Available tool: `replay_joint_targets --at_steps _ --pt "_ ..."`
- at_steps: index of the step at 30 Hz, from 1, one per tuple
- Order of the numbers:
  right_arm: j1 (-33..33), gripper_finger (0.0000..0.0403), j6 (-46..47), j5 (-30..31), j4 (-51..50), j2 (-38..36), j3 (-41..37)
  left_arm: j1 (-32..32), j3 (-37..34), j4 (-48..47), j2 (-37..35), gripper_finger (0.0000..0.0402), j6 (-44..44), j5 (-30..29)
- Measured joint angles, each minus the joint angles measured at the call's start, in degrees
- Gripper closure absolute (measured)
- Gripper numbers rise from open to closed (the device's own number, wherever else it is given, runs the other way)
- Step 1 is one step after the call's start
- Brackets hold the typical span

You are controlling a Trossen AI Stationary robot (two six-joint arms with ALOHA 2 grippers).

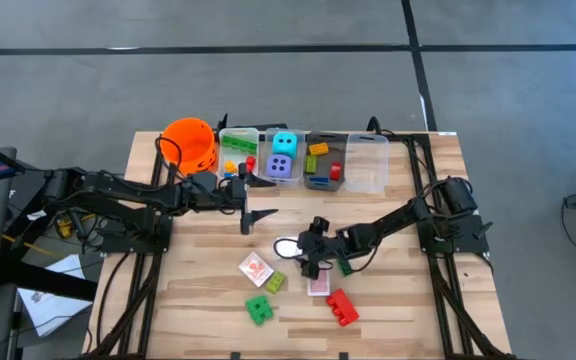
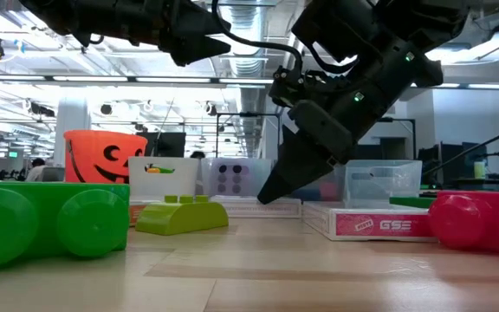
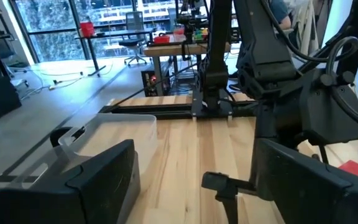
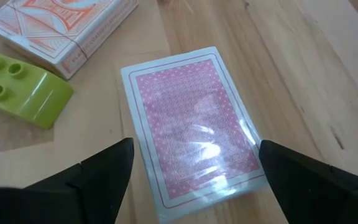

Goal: Pick & Place Toys
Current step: Put the top red deck of cards into the right transparent bin

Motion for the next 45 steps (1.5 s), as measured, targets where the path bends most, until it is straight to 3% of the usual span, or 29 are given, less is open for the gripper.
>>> replay_joint_targets --at_steps 45 --pt "-2.5 0.0061 -5.4 2.6 -4.6 0.1 2.0 0.0 0.0 -0.1 0.0 0.0069 -2.0 0.8"
